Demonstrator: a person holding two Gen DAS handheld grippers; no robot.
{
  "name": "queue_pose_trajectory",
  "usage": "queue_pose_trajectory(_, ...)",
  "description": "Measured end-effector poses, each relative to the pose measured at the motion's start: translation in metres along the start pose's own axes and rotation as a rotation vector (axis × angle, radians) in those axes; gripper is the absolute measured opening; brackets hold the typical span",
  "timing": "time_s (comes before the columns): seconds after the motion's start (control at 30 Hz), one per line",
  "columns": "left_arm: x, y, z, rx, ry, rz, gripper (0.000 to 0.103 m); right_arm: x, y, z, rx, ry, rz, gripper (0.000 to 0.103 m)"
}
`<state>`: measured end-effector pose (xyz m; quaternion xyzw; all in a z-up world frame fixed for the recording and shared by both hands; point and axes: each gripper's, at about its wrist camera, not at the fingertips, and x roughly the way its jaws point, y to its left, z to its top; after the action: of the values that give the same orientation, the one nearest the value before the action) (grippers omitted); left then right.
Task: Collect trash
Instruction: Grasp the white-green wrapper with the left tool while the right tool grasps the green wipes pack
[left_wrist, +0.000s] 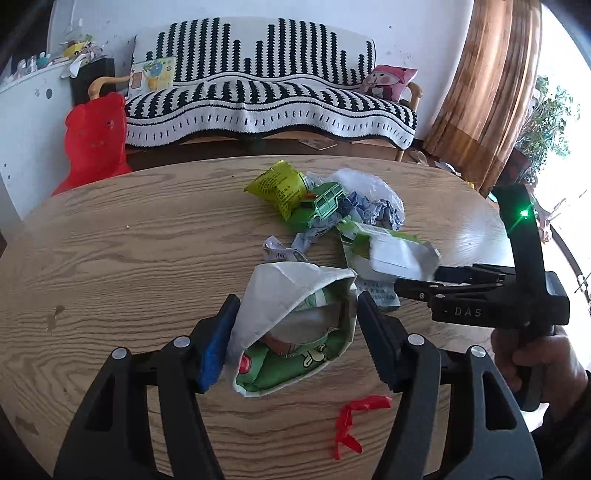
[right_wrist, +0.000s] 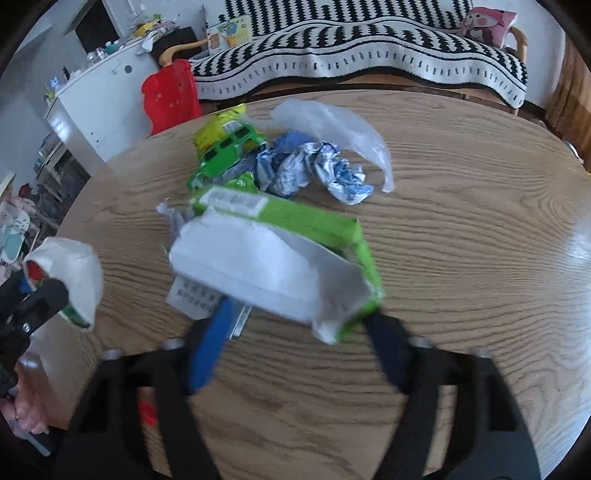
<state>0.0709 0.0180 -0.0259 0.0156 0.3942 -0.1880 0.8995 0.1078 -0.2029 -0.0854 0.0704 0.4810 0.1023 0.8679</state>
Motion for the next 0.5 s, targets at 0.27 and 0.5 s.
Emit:
queue_pose_trajectory(0.27,-0.001,-0.002,0.006,-0.009,-0.006,-0.001,0.064,-0.025,0.009,-0.008,-0.038,-0.018,0.072,0.01)
queue_pose_trajectory(0.5,0.0,-0.01,0.008,-0.008,-0.012,0.005,0.064,-0.072,-0.002,-0.024,-0.011,-0.08,0.083,0.01)
